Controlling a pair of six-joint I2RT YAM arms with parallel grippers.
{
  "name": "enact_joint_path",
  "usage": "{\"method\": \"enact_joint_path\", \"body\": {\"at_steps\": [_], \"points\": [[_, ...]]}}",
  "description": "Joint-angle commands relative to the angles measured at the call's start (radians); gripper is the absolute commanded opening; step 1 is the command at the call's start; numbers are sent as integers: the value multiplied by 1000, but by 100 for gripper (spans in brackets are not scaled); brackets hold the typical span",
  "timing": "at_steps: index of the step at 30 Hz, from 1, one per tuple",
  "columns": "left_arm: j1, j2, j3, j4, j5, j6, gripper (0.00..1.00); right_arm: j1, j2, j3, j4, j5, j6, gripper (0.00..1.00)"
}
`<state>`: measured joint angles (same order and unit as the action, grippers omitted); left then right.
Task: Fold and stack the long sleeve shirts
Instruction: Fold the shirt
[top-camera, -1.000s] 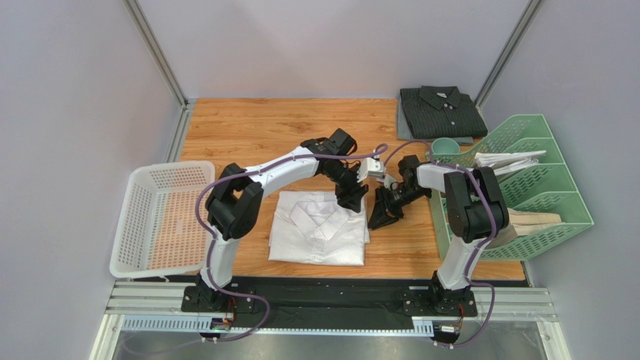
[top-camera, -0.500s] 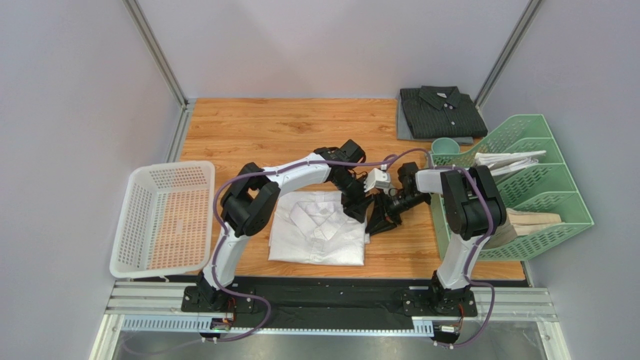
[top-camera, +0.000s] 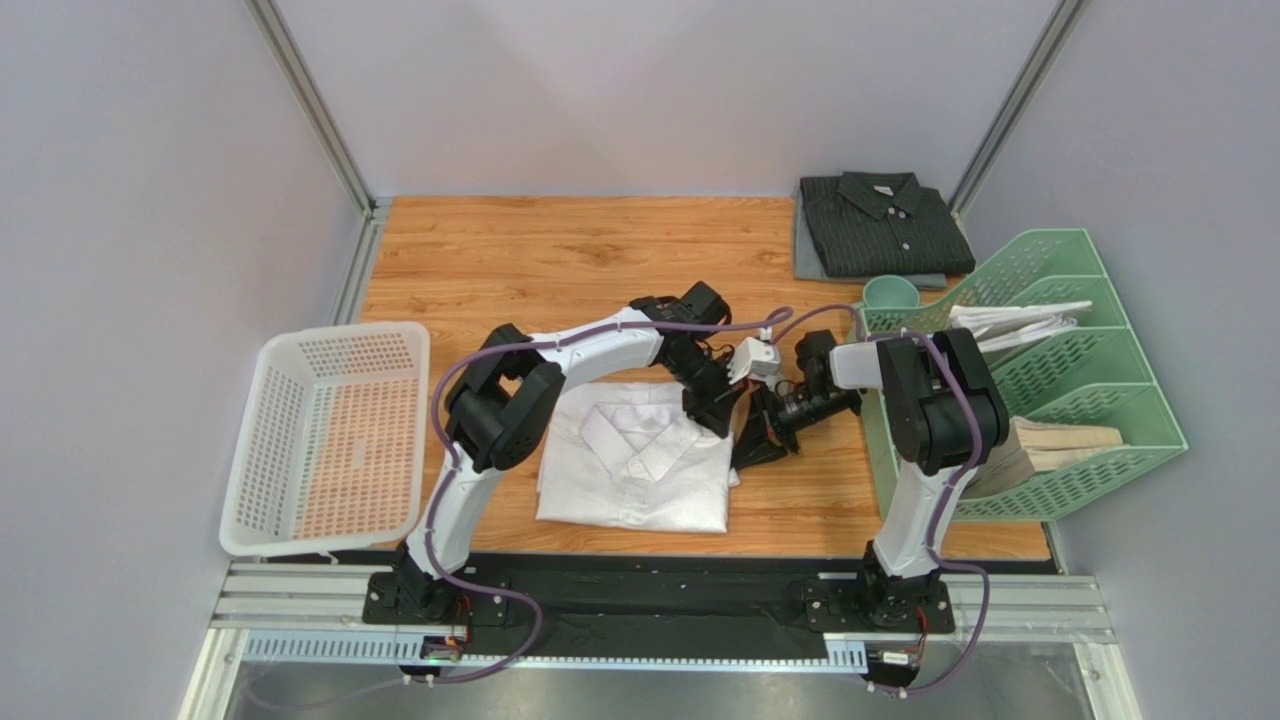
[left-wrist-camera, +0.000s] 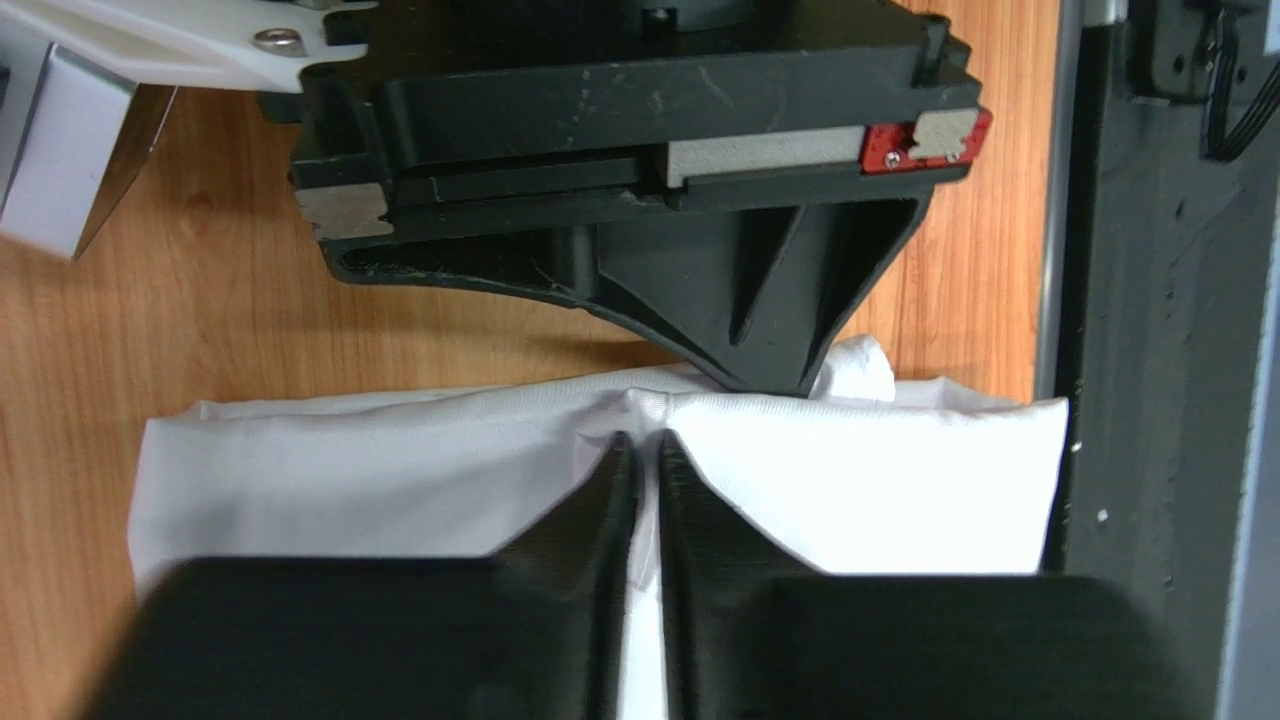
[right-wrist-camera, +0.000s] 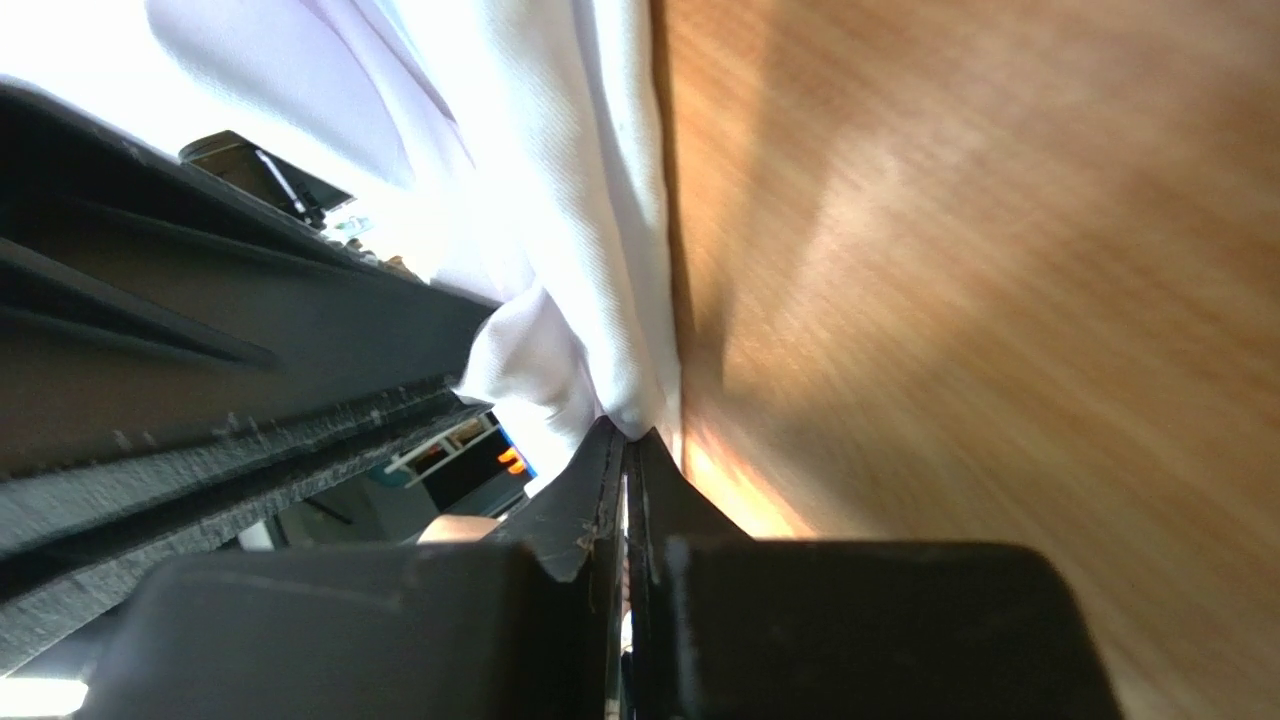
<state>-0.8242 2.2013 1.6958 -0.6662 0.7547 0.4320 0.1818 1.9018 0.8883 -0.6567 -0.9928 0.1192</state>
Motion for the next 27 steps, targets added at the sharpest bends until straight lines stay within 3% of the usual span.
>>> {"method": "enact_joint_path", "body": {"at_steps": [1,15,24,27], "points": [[2,-6,56,27,40,-38,0,10,-23,-12,9,-56,33,0],[54,-25,119,51,-34,-136,0,61,-78,-49,-18,-38,76,0],[73,-5,91,91,-35,-153,0,64,60,12,-142,-41,-38,0],[74,9,102,96,-40,-180,0,65,62,14,-144,-34,-42,11]]}}
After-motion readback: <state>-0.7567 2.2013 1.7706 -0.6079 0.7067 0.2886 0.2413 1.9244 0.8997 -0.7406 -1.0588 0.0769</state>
